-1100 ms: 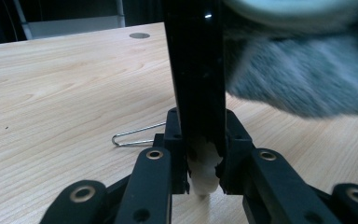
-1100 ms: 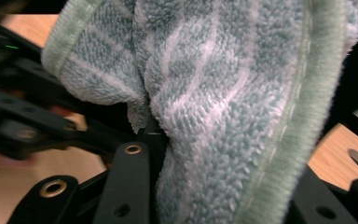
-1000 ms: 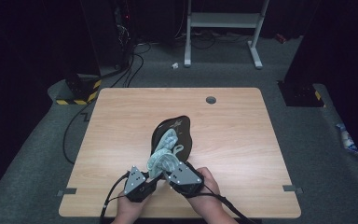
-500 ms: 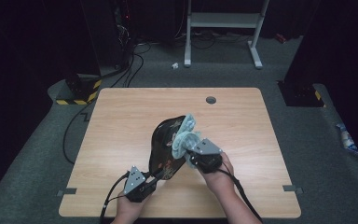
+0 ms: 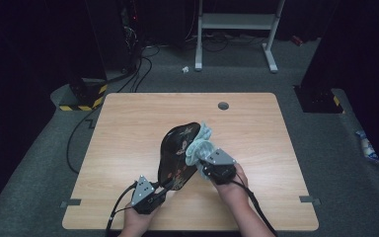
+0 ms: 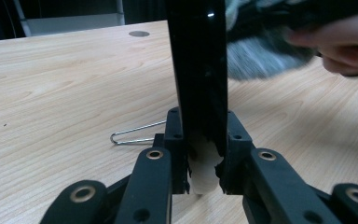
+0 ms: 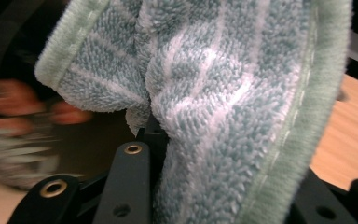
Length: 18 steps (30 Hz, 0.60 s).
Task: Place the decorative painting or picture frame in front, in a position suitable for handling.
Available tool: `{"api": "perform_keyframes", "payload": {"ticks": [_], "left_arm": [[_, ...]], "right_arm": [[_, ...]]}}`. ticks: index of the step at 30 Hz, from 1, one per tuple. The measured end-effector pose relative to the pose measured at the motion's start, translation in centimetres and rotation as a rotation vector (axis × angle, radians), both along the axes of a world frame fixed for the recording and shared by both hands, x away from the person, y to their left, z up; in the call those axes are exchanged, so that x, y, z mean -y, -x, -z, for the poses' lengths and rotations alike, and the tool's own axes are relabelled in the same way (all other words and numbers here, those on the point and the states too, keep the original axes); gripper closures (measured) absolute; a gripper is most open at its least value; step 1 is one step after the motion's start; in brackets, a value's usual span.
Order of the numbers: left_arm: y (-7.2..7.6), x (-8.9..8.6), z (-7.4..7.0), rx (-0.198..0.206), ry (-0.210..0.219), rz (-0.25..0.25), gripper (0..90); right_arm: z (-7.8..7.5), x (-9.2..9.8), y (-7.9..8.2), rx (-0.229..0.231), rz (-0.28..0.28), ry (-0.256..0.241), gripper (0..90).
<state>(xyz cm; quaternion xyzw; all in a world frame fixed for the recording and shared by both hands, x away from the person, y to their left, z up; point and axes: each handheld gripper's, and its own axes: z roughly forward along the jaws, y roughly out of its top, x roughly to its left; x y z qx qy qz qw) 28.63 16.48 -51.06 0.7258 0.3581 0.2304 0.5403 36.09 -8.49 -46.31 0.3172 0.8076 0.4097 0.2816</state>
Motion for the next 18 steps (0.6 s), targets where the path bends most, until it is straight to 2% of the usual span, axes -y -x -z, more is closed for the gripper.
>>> {"api": "perform_keyframes", "payload": {"ticks": [1, 2, 3, 6, 9, 11, 13, 14, 15, 18], "left_arm": [[-0.1, -0.1, 0.0, 0.0, -0.007, 0.004, 76.7], [-0.1, -0.1, 0.0, 0.0, -0.007, 0.004, 76.7], [-0.1, -0.1, 0.0, -0.001, -0.003, 0.003, 76.7], [0.0, -0.1, 0.0, 0.0, -0.004, 0.0, 76.9], [0.0, 0.0, 0.0, -0.001, 0.0, 0.0, 76.9], [0.0, -0.1, 0.0, -0.001, -0.007, 0.004, 77.0], [-0.1, -0.1, 0.0, -0.006, 0.003, 0.003, 77.1], [-0.1, -0.1, 0.0, -0.005, 0.002, 0.005, 77.0], [-0.1, -0.1, 0.0, -0.005, 0.002, 0.005, 77.0], [-0.1, -0.1, 0.0, -0.005, 0.005, 0.005, 77.0]], "right_arm": [[0.2, -0.9, 1.4, 0.016, -0.037, 0.012, 66.0], [0.2, -1.3, 2.0, 0.017, -0.053, 0.006, 66.0], [0.2, -1.3, 2.0, 0.017, -0.053, 0.006, 66.0], [0.5, -2.3, 3.7, 0.029, -0.092, 0.004, 66.0], [0.6, -2.2, 3.8, 0.035, -0.095, 0.011, 66.0], [0.7, -1.8, 3.4, 0.03, -0.084, 0.012, 65.9], [0.8, -1.3, 2.5, 0.028, -0.062, 0.023, 65.9], [1.0, -0.5, 1.2, 0.008, -0.023, 0.03, 65.9], [1.0, -0.5, 1.2, 0.008, -0.023, 0.03, 65.9], [1.5, 0.9, -1.1, -0.024, 0.043, 0.031, 65.9]]}}
